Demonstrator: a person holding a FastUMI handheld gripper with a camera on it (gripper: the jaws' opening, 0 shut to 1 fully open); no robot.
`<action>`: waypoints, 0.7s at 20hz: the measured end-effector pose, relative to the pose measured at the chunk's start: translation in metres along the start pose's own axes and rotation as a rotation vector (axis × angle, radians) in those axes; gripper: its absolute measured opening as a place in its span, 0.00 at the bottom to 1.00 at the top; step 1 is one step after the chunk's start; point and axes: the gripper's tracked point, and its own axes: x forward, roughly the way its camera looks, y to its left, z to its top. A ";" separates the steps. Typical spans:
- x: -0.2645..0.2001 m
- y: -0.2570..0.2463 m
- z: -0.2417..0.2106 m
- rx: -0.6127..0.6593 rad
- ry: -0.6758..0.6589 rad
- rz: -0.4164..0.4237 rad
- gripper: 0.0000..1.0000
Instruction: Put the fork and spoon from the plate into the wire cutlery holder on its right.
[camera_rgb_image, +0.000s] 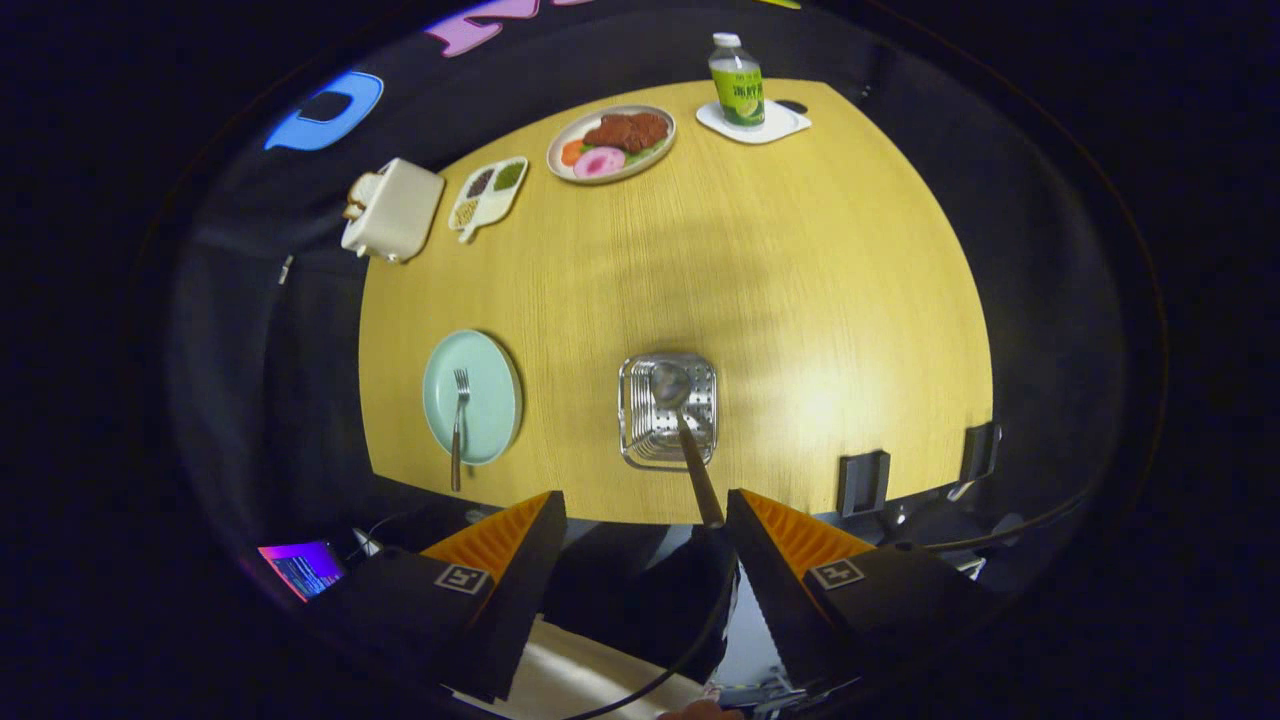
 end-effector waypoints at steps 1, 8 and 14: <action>-0.012 0.010 0.009 0.011 -0.079 0.015 0.99; -0.068 0.076 0.004 -0.030 -0.543 0.025 0.99; -0.004 0.163 -0.037 -0.065 -0.614 0.074 0.99</action>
